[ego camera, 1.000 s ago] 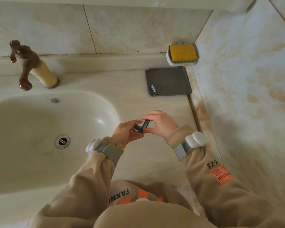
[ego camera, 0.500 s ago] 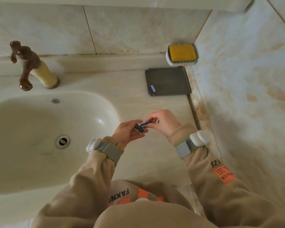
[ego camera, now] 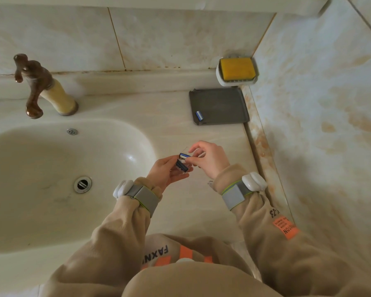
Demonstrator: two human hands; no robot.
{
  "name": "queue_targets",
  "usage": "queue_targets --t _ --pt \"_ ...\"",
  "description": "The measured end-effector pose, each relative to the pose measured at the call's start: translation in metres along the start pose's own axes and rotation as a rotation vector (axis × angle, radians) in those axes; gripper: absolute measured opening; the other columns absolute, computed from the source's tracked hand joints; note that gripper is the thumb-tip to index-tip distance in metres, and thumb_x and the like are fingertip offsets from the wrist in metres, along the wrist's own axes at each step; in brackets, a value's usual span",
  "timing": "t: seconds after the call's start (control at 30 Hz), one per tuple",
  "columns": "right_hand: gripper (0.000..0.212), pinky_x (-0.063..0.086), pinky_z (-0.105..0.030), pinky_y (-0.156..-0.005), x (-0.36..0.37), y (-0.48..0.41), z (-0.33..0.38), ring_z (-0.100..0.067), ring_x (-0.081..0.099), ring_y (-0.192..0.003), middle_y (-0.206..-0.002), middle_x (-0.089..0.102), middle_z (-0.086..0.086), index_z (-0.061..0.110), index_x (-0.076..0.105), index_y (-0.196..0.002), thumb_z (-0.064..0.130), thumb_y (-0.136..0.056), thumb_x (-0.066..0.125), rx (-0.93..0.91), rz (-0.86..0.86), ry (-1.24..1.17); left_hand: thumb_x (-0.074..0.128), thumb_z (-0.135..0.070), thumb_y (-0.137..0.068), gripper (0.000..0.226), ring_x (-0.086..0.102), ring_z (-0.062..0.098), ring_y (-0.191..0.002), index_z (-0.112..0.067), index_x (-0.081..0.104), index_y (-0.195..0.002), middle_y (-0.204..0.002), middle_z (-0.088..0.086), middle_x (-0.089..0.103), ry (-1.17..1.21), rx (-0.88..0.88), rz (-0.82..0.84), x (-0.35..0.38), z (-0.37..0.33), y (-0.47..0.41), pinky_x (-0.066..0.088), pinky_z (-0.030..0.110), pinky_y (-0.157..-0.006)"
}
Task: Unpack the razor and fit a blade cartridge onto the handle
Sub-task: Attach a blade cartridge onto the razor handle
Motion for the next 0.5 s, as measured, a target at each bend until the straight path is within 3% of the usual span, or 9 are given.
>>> queue_targets --t 0.2,0.33,0.43,0.5 --pt "0.003 0.056 -0.03 -0.062 -0.019 -0.002 0.007 -0.016 0.063 -0.057 -0.065 0.065 0.0 0.016 0.07 -0.075 0.014 -0.075 0.072 -0.052 -0.007 -0.089 0.036 -0.018 -0.098 0.028 0.071 0.022 -0.077 -0.006 0.056 -0.113 -0.095 0.016 0.067 -0.018 -0.019 0.009 0.002 -0.001 0.0 0.059 0.031 -0.073" --pt "0.002 0.049 -0.026 -0.059 -0.026 -0.01 0.012 -0.013 0.054 -0.053 -0.059 0.063 -0.001 0.019 0.073 -0.072 0.019 -0.073 0.074 -0.074 0.142 0.042 0.035 -0.017 -0.098 0.03 0.072 0.017 -0.07 -0.005 0.055 -0.117 -0.094 0.013 0.066 -0.074 -0.01 0.036 0.003 -0.002 0.002 0.059 0.028 -0.069" --pt "0.01 0.04 -0.01 -0.053 -0.021 -0.014 0.02 -0.003 0.052 -0.05 -0.057 0.059 0.009 0.015 0.074 -0.082 0.02 -0.073 0.075 -0.119 0.232 0.195 0.035 -0.018 -0.098 0.029 0.072 0.017 -0.072 -0.008 0.057 -0.114 -0.093 0.012 0.068 -0.11 -0.012 0.072 0.005 -0.003 0.004 0.059 0.027 -0.068" --pt "0.017 0.041 -0.01 -0.059 -0.017 -0.014 0.022 -0.007 0.057 -0.061 -0.067 0.063 0.004 0.012 0.072 -0.089 0.017 -0.072 0.075 -0.142 0.226 0.19 0.036 -0.019 -0.098 0.027 0.072 0.018 -0.074 -0.012 0.059 -0.107 -0.09 0.009 0.071 -0.11 -0.018 0.091 0.006 -0.003 0.005 0.059 0.027 -0.068"
Point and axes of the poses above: each hand's wrist, its own y-axis away from the middle knuckle, its own x-axis out of the palm, z = x × y, the point moved 3 cm from there along -y, towards the middle knuckle
